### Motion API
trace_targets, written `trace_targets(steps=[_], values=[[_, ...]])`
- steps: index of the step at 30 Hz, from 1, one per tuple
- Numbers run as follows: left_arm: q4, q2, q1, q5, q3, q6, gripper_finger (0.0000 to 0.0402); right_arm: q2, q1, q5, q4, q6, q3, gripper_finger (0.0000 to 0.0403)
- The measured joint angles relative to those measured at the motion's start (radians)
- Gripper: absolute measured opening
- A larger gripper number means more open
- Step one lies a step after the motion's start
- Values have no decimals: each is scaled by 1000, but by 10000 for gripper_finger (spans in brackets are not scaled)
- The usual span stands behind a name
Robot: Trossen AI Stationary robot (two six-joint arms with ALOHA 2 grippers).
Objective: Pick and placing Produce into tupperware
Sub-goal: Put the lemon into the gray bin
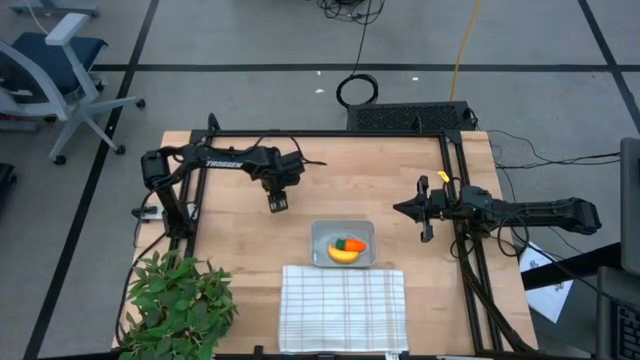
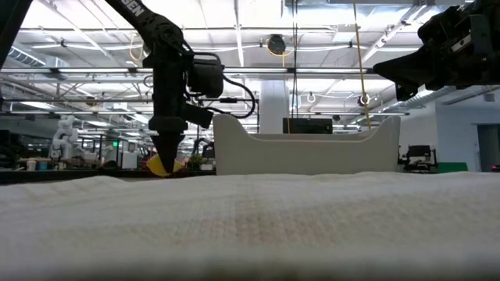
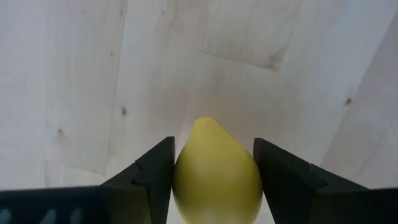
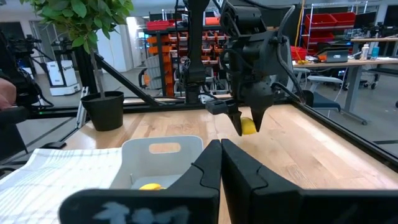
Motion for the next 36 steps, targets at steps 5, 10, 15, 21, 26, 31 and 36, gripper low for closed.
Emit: trace_targets(steps=[5,10,15,21,26,31,36], values=[[-35,0,-10,0,49,10,189,0,0,0,0,0,0,0],[-87,0,-31,0,113,23,185,0,0,0,0,0,0,0],[-146,0,-56,0,186,44,196,0,0,0,8,8,0,0],[-200,1,-97,1,290,47,184,0,0,0,8,9,0,0],[-215,1,-144,35,369,47,190,0,0,0,8,10,0,0],[-215,1,-189,65,416,58,196,0,0,0,8,10,0,0],[-200,1,-225,67,431,42,187,0,0,0,8,10,0,0]])
